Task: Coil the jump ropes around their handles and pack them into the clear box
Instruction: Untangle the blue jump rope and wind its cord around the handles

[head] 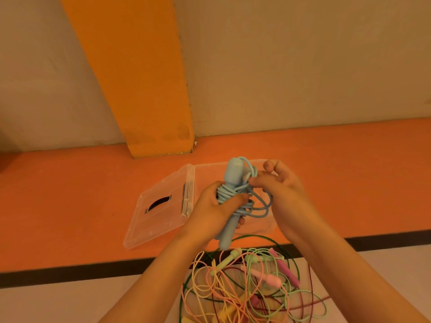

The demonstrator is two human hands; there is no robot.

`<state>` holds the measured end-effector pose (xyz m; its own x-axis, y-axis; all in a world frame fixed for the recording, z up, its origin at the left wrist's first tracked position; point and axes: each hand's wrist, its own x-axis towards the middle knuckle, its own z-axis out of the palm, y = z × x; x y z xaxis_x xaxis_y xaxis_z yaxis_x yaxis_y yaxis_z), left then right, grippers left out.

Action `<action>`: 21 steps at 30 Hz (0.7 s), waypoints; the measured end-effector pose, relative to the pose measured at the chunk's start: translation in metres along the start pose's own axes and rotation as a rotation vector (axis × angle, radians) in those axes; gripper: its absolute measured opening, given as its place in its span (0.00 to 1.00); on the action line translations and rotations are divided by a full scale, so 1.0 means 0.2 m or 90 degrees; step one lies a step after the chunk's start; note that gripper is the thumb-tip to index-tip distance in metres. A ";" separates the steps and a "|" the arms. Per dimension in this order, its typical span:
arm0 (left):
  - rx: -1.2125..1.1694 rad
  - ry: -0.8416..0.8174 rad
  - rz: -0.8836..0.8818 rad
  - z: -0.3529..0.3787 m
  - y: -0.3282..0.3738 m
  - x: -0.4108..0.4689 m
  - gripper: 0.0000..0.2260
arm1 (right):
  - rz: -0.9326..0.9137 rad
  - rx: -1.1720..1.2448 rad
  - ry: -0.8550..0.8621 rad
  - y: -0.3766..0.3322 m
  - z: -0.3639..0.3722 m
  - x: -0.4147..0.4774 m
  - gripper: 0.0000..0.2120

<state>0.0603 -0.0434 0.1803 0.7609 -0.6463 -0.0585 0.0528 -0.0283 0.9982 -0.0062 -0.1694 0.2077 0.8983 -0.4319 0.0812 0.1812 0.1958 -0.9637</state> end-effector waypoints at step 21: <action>0.128 0.039 0.068 0.02 0.00 -0.03 0.10 | -0.194 -0.328 0.079 0.08 0.04 0.02 0.13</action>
<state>0.0541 -0.0428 0.1816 0.7934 -0.6065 0.0523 -0.1546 -0.1175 0.9810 0.0028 -0.1609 0.1946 0.7772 -0.5071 0.3725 0.1785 -0.3901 -0.9033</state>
